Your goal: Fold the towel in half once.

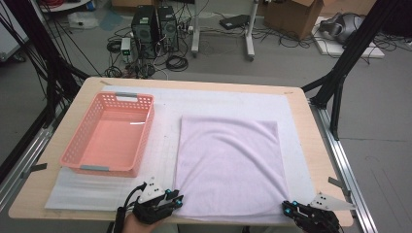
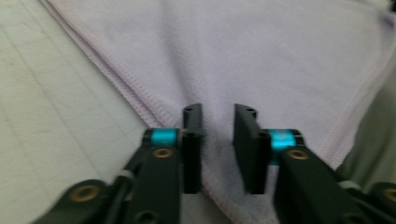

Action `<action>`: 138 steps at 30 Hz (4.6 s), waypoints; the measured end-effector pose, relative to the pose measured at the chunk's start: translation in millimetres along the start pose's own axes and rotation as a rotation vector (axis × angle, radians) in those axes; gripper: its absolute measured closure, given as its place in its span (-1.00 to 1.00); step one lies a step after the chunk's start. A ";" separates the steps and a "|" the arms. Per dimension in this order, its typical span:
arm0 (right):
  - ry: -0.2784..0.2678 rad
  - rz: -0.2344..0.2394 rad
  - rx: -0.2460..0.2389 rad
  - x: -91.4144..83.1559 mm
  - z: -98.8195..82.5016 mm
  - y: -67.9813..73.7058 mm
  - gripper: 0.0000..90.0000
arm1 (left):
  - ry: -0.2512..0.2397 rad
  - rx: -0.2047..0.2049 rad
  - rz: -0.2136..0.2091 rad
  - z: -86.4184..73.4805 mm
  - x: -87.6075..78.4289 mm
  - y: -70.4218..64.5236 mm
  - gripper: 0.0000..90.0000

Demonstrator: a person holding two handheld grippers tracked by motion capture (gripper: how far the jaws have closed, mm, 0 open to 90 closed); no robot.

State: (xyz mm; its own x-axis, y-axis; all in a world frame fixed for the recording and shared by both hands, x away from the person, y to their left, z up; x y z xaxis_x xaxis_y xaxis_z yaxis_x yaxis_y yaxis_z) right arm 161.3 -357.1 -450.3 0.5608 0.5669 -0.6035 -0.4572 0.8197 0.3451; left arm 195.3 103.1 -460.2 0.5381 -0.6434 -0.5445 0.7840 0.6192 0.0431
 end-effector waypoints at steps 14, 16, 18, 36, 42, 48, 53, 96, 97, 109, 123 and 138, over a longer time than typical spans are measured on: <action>-0.012 0.073 -0.029 -24.7 -16.4 -1.6 0.87 | -0.068 -0.065 -0.022 -2.8 -24.5 -1.5 0.91; 0.014 0.071 -0.028 -24.7 -18.3 -3.0 0.70 | -0.080 -0.099 -0.015 -4.4 -25.5 1.9 0.55; -0.009 0.073 0.012 -26.7 -16.2 -5.1 0.34 | -0.099 -0.112 0.012 -4.5 -26.5 6.9 0.21; 0.029 -0.087 -0.059 34.1 31.5 -18.1 0.75 | -0.220 -0.119 0.028 24.1 7.9 56.8 0.07; -0.013 -0.023 -0.036 31.3 50.8 -29.6 0.47 | -0.220 -0.137 0.037 39.8 24.0 74.9 -0.03; -0.131 -0.036 0.008 47.6 99.4 -62.6 0.43 | -0.239 -0.095 0.026 62.6 50.4 99.1 -0.03; -0.109 -0.066 0.005 74.3 128.5 -84.5 0.43 | -0.221 -0.062 0.038 77.9 69.5 115.9 -0.02; -0.155 -0.280 0.047 150.2 202.7 -134.8 0.94 | -0.040 -0.106 0.277 106.8 142.3 177.5 0.89; -0.172 -0.282 0.040 149.8 205.6 -134.1 0.94 | -0.065 -0.093 0.291 108.0 141.3 178.4 0.89; -0.252 -0.378 0.074 165.1 237.0 -125.9 0.65 | -0.042 -0.180 0.271 118.3 153.4 190.9 0.46; -0.124 -0.218 0.062 131.1 210.6 -97.8 0.25 | -0.131 -0.111 0.159 103.0 118.0 147.7 0.03; -0.093 -0.167 0.088 74.3 116.5 -50.1 0.26 | -0.161 -0.158 0.075 54.8 61.7 80.8 0.00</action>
State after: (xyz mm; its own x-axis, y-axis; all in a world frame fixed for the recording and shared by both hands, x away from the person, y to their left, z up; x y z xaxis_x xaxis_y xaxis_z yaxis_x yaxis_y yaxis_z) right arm 306.3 -346.4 -428.7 0.6873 0.4241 -0.5897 -0.2926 0.9047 0.3097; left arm 308.8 88.8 -444.4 0.6451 -0.6487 -0.4038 0.6888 0.7224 -0.0601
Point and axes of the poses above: each handheld gripper's, and its own axes: x roughly forward along the jaws, z roughly out of its top, y roughly to its left, the point moved 1 cm from there along x, roughly forward along the jaws, and after that the axes turned 14 degrees about x, right-handed, at the moved point
